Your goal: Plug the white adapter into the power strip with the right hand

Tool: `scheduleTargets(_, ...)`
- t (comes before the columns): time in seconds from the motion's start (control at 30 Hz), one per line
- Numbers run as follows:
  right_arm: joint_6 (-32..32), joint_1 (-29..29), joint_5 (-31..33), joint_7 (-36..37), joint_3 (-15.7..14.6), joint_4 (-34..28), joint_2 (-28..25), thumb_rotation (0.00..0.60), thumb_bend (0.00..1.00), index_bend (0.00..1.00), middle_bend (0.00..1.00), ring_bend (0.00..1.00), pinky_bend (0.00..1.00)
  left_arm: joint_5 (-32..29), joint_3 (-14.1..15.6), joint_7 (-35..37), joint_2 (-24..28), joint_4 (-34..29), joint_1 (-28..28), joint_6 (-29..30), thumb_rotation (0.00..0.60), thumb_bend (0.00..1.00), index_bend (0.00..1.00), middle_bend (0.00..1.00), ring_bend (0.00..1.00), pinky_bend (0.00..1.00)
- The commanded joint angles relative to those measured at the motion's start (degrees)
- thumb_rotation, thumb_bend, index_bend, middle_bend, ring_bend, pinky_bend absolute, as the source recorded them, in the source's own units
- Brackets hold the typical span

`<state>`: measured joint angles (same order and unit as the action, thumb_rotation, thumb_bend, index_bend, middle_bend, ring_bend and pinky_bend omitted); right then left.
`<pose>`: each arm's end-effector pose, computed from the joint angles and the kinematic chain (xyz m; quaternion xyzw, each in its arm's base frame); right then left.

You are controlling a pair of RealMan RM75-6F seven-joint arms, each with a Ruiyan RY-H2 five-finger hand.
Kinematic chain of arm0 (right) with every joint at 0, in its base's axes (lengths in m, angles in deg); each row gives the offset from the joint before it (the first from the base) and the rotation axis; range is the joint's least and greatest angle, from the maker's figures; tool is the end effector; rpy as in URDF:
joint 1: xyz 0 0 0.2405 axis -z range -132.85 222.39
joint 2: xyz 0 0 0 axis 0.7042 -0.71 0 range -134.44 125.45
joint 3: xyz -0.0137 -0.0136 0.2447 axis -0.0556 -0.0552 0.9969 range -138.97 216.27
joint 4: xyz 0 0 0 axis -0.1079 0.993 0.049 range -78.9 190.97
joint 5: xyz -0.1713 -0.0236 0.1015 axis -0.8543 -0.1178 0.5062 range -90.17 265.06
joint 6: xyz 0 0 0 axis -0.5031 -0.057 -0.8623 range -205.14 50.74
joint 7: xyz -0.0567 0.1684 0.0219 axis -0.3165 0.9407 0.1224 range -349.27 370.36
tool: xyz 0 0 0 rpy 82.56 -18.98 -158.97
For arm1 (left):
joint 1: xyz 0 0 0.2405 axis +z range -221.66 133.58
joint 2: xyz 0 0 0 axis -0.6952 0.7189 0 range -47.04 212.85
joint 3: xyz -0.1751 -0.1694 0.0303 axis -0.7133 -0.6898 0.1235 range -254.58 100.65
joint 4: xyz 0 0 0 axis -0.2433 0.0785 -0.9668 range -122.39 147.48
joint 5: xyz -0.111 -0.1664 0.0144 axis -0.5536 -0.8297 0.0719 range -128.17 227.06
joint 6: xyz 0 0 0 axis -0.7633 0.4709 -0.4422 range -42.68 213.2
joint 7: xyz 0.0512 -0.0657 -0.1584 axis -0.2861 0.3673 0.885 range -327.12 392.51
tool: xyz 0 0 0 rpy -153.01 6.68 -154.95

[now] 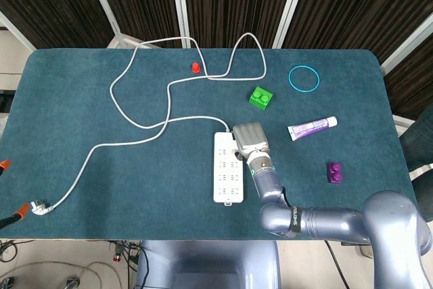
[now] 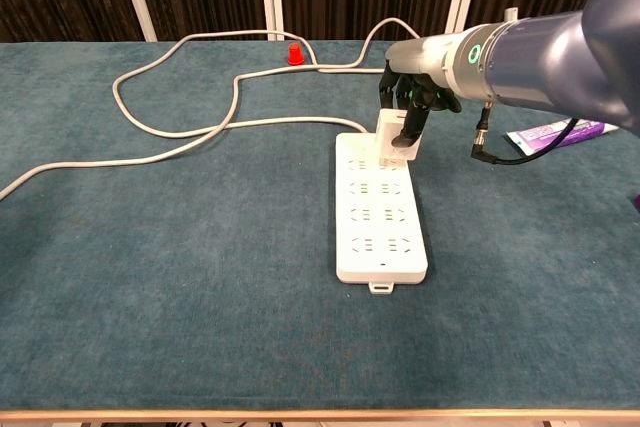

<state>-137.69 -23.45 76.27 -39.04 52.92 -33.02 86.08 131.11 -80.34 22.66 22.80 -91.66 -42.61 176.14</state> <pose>-0.0559 -0.4088 -0.0334 0.7343 -0.4196 0.2350 0.4790 -0.2905 0.1812 0.1888 -0.5402 -0.3948 -0.3558 0.6525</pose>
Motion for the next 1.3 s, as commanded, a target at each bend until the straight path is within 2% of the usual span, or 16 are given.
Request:
scheduleTargets(0.03,0.04,-0.01,0.00,-0.14,-0.06,0.14,0.08,0.600,0.64,0.74,0.71,0.84,0.75,-0.01,-0.02,0.08,0.05,-0.01,0.04,0.07,0.600,0.14,0.15,0.00,0.00,0.01)
scheduleTargets(1.3,0.42,0.05,-0.35,-1.57,-0.35,2.25,1.84,0.600,0.64,0.75,0.71,0.84,0.75,-0.18,-0.10,0.28,0.15,-0.01,0.07,0.14,0.600,0.14,0.15,0.00,0.00,0.01)
